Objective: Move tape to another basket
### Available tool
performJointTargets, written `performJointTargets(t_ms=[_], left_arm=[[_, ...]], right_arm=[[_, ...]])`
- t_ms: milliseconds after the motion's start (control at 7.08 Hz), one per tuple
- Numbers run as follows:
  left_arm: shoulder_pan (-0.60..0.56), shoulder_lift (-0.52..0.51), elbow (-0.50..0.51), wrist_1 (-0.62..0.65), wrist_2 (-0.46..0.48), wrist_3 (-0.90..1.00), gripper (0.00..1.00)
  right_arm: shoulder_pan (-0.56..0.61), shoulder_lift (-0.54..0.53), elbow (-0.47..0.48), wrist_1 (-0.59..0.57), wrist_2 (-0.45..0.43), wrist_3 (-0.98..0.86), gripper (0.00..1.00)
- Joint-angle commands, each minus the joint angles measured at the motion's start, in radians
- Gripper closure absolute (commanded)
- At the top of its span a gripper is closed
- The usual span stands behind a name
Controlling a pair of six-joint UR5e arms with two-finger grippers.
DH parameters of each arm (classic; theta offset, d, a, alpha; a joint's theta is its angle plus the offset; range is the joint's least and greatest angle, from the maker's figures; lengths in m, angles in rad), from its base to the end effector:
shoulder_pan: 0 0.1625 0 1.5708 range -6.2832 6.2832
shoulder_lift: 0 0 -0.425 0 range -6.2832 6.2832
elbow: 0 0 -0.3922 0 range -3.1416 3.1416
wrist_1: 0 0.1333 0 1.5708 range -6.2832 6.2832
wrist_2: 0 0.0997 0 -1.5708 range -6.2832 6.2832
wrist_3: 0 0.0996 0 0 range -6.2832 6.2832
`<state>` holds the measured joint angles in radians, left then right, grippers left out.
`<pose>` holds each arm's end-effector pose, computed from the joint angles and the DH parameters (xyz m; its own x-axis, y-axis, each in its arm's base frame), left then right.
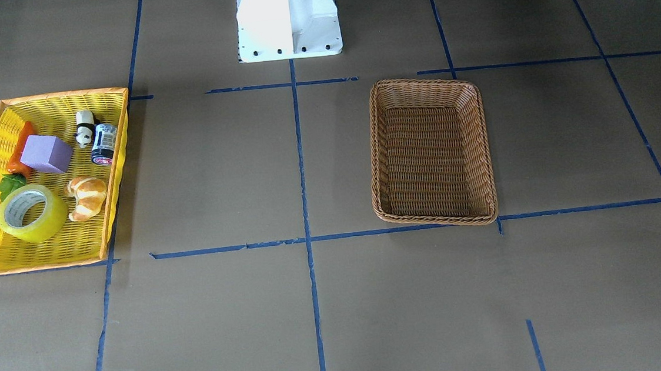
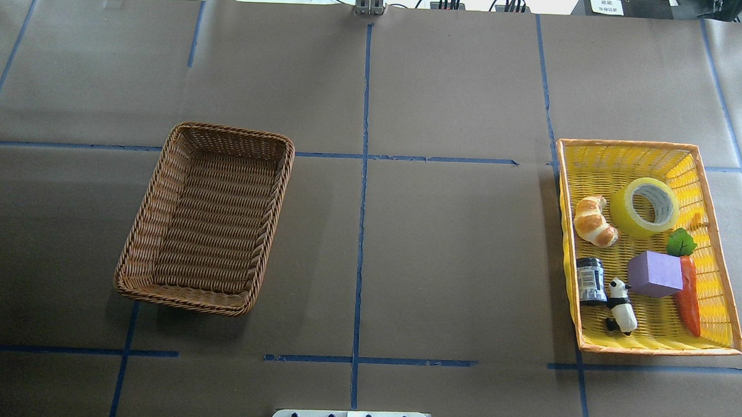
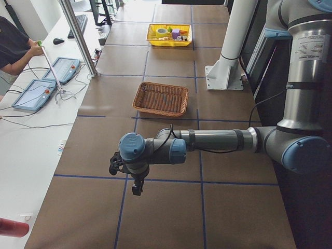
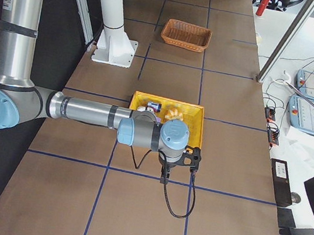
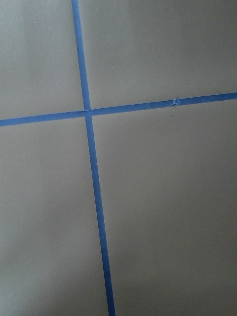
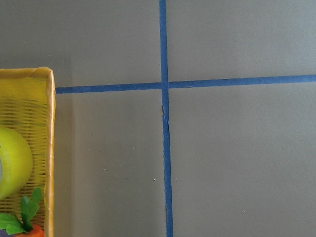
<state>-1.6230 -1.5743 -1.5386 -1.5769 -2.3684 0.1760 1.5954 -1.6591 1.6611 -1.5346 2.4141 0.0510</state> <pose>-0.0876 -0.4877 0.6705 0.6950 0.1230 -0.7084 -0.0706 0.9922 0.1030 0.0701 -0.4553 0.6474 0.6634 0.0388 0.7473 -0.0585 0.9983 0.0001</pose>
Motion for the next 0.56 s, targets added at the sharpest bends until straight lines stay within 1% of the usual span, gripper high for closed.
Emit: performJointTargets(t_ms=[0, 141, 424], left_arm=[[0.000, -0.001, -0.001, 0.000, 0.000, -0.004, 0.00], [0.000, -0.001, -0.003, 0.000, 0.000, -0.006, 0.00], [0.000, -0.001, -0.005, 0.000, 0.000, -0.004, 0.00]], right_arm=[[-0.017, 0.007, 0.005, 0.001, 0.000, 0.003, 0.00], [-0.018, 0.028, 0.011, -0.002, 0.002, -0.011, 0.00], [-0.048, 0.103, 0.014, -0.009, -0.001, 0.001, 0.00]])
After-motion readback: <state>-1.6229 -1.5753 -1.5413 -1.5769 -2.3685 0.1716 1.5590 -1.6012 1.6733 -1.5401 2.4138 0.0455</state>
